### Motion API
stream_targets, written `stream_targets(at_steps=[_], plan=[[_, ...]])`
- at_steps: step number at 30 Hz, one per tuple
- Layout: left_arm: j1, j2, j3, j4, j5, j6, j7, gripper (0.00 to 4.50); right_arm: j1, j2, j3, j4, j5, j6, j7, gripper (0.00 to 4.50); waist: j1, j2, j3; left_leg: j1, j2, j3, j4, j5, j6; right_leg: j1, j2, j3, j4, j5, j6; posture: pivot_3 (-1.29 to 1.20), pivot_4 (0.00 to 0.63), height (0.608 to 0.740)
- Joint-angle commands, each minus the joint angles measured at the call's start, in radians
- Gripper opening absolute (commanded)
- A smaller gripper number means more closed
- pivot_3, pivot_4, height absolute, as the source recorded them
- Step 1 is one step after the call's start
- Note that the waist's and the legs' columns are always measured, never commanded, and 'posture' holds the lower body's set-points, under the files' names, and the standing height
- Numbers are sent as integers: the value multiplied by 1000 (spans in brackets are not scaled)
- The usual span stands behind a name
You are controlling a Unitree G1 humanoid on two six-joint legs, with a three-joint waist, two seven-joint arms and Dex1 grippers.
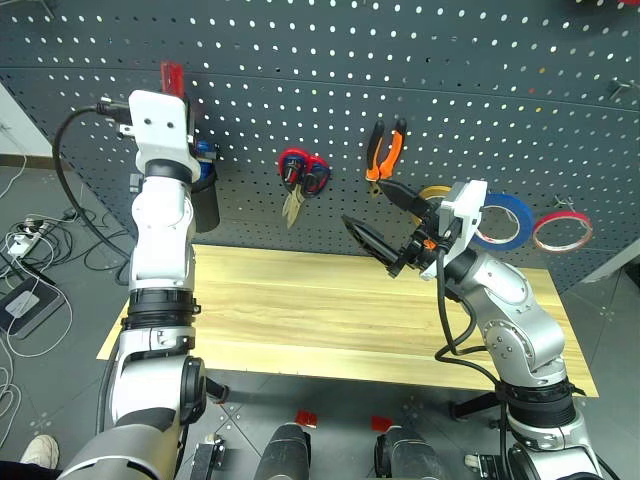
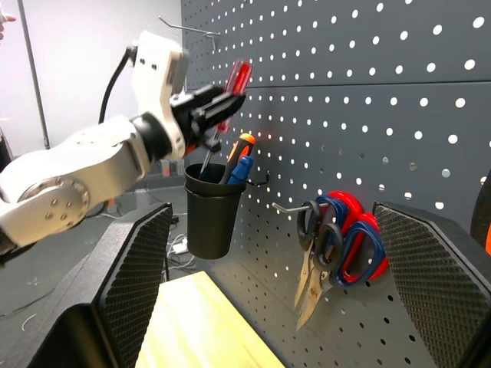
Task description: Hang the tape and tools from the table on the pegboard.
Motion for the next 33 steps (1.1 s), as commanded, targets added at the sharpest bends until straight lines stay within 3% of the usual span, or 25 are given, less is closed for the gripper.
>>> stream_targets(at_steps=[1, 11, 23, 33], plan=[[31, -15, 32, -123, -22, 65, 35, 919, 10, -7, -2, -45, -4, -10, -4, 4500, 0, 0, 0, 0, 0, 0, 0, 0, 0, 0, 0, 0, 0, 0, 0, 87, 158, 740], [116, -29, 66, -255, -48, 216, 63, 919, 19, -26, -8, -33, -2, -11, 12, 4500, 0, 0, 0, 0, 0, 0, 0, -1, 2, 0, 0, 1, 0, 0, 0, 105, 162, 740], [100, -20, 64, -256, -61, 249, 64, 4441, 26, -30, -4, -37, 1, -4, 10, 4500, 2, 1, 1, 0, 0, 0, 0, -1, 2, 0, 0, 2, 0, 0, 0, 101, 170, 740], [122, -48, 35, -304, -90, 259, 19, 4482, 30, -53, -18, -37, -4, -6, 9, 4500, 3, 1, 1, 0, 0, 0, 0, -2, 3, 1, 0, 2, -1, 0, 0, 97, 170, 740]])
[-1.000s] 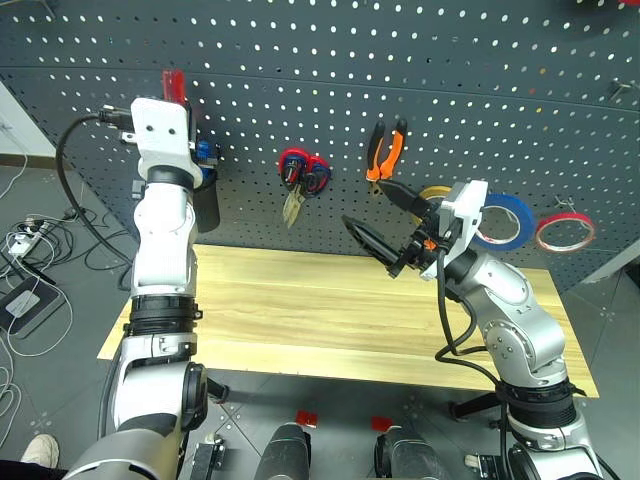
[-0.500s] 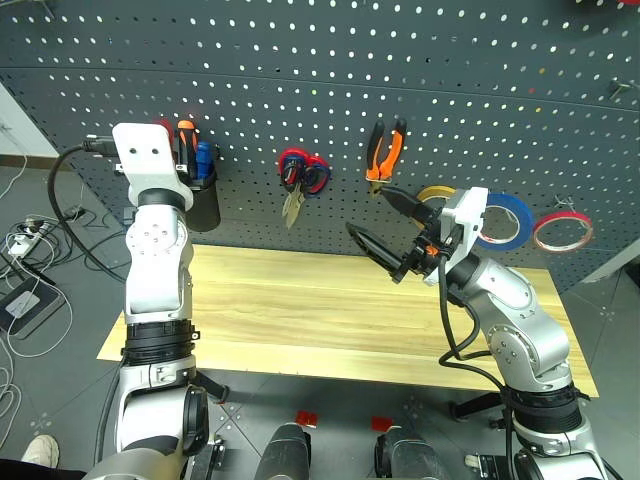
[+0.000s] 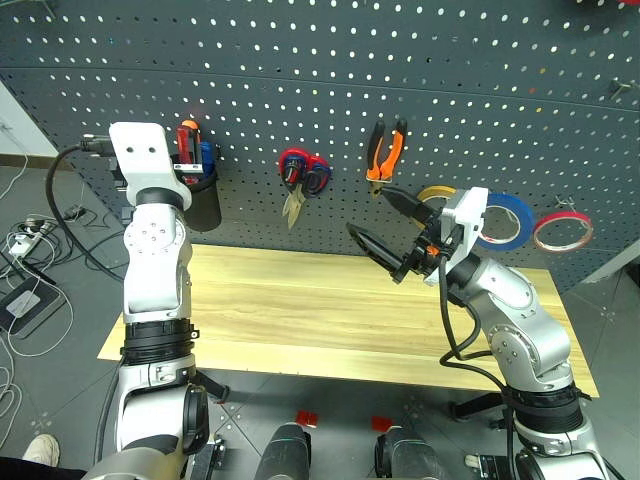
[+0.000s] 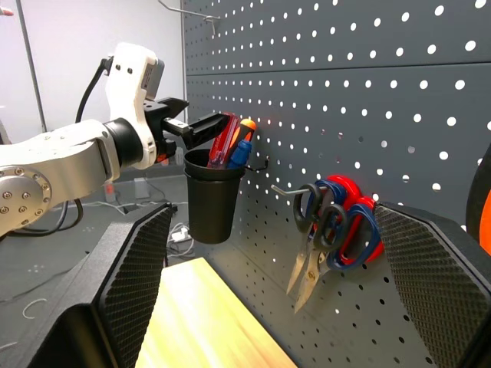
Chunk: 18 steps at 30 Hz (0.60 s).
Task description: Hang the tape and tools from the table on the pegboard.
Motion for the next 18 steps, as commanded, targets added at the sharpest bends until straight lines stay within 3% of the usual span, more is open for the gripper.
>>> stream_targets(at_steps=[1, 8, 18], plan=[[2, -2, -23, -90, -16, -4, -35, 4482, 6, -19, -22, -31, -6, -7, 0, 4500, 0, 0, 0, 0, 0, 0, 0, 0, 0, 0, 0, 0, 0, 0, 0, 98, 171, 740], [80, -14, -97, -274, -34, 8, -128, 4482, 55, -62, -53, -52, -38, -8, -36, 4500, 0, 1, 1, 0, 0, 0, 0, 0, 0, 0, 0, 1, 0, 0, 0, 102, 167, 740], [360, -111, -204, -509, -109, 204, -190, 4482, 266, -89, -87, -162, -215, 53, -240, 4500, 0, 4, 2, 0, 1, 0, 0, -3, 5, 1, 0, 3, -1, 0, 0, 82, 166, 740]])
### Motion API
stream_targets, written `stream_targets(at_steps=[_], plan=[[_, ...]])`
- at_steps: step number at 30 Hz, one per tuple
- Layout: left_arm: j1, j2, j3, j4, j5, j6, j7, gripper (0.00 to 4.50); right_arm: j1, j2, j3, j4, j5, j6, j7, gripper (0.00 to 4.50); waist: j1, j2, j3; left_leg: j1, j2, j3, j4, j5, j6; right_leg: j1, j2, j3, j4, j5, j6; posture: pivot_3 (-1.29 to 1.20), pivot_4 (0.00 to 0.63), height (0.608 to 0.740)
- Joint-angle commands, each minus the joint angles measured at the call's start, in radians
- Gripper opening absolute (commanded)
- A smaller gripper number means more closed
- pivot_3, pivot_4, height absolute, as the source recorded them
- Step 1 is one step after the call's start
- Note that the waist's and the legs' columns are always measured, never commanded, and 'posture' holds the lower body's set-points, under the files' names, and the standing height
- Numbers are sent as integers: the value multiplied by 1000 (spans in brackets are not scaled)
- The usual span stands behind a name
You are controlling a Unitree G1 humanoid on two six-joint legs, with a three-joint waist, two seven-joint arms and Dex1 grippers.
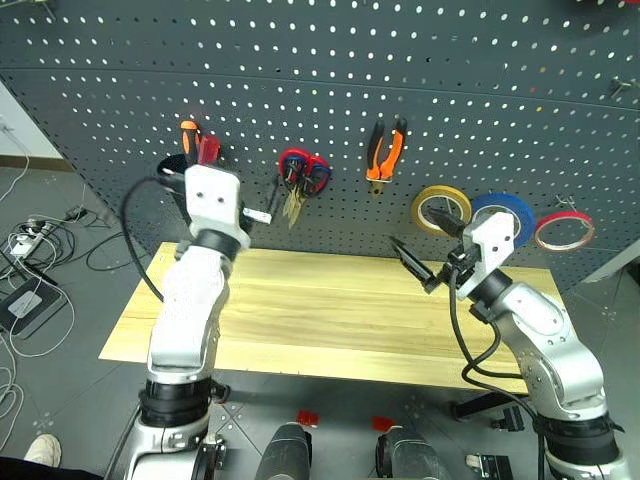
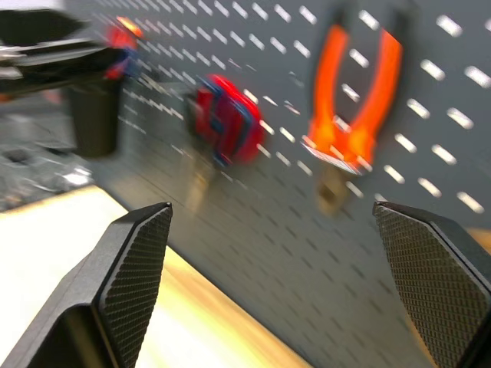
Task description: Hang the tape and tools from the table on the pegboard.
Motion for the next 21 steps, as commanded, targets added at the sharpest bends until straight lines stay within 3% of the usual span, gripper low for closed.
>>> stream_targets(at_steps=[1, 10, 21], plan=[[61, -34, -8, -69, -39, 74, -3, 4482, 60, 9, -14, -86, -57, 38, -80, 4500, 0, 1, 1, 0, 0, 0, 0, 0, 0, 0, 0, 0, 0, 0, 0, 82, 166, 740], [164, -87, -10, 57, -53, 144, -7, 4482, 218, 99, -62, -19, -159, 136, -266, 4500, 0, 3, 0, 1, -1, 1, 0, 0, 0, 1, 0, 1, -1, 0, 0, 41, 150, 740], [160, -90, -23, 245, -56, 142, -43, 4482, 246, 201, -97, 93, -215, 202, -390, 4500, -3, 9, -7, 1, -1, 4, 0, 0, 0, 1, 0, 1, -1, 0, 0, 21, 113, 740]])
